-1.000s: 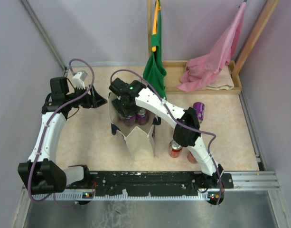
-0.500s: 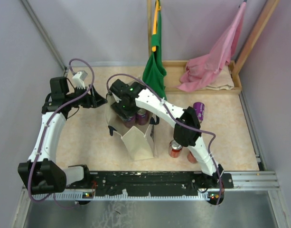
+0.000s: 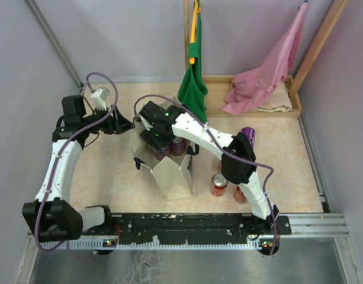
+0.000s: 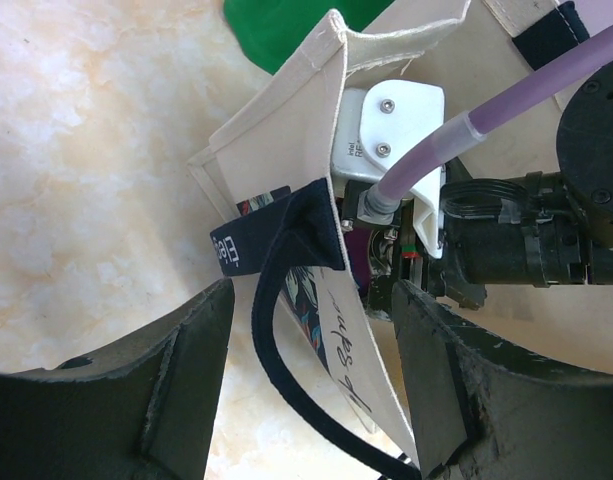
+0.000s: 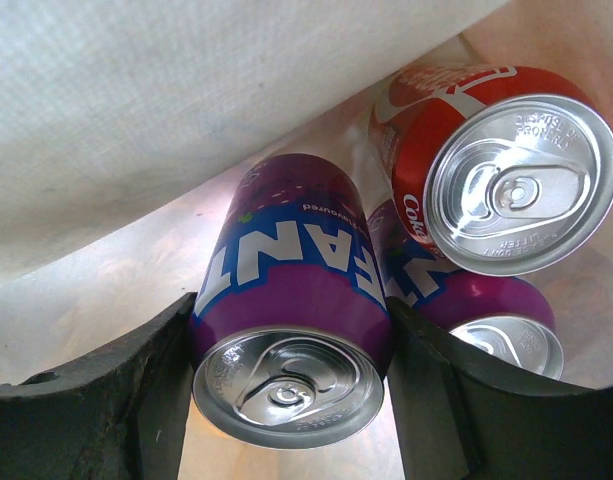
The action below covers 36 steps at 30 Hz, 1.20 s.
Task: Place the beverage into the canvas bag
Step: Place the drink in the canvas bag.
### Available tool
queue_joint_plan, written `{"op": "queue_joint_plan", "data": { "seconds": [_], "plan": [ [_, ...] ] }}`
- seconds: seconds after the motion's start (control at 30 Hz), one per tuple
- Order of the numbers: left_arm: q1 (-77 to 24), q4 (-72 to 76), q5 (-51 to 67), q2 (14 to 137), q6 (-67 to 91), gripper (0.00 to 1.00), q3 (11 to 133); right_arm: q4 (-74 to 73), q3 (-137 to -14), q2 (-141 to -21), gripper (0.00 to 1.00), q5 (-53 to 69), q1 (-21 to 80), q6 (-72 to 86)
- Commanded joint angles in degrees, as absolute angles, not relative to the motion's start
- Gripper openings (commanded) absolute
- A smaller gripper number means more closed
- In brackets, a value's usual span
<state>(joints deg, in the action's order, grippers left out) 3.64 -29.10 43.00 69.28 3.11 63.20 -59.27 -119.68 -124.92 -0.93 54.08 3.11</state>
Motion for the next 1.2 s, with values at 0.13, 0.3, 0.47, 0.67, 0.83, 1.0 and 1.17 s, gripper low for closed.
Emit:
{"op": "queue_joint_plan", "data": {
  "seconds": [0.13, 0.3, 0.47, 0.67, 0.83, 1.0, 1.17],
  "plan": [
    [4.02, -27.68, 45.22, 68.64, 2.94, 0.71, 63.54, -55.37, -118.98, -119.72, 0.32, 0.05, 53.99, 1.75],
    [3.96, -27.86, 45.18, 68.56, 2.90, 0.71, 63.54, -55.35, -118.38, -119.69, 0.47, -0.39, 54.00, 1.76],
    [3.97, -27.78, 45.26, 68.72, 2.99, 0.70, 63.61, -55.49, -118.23, -119.43, 0.32, -1.23, 54.02, 1.48],
    [3.96, -27.69, 45.31, 68.73, 3.15, 0.71, 63.55, -56.22, -118.78, -119.28, 0.14, -1.14, 53.98, -1.23],
    [3.98, -27.60, 45.70, 68.75, 3.25, 0.71, 63.54, -57.11, -119.38, -119.61, 0.16, -1.32, 53.99, -4.07],
    [4.00, -27.60, 45.86, 68.74, 3.25, 0.70, 63.37, -57.17, -119.52, -119.57, 0.21, -0.01, 53.97, -7.36],
    [3.97, -27.60, 45.97, 68.82, 3.33, 0.71, 63.45, -57.26, -119.36, -119.71, 0.18, 0.13, 54.04, -10.09]
  ]
}}
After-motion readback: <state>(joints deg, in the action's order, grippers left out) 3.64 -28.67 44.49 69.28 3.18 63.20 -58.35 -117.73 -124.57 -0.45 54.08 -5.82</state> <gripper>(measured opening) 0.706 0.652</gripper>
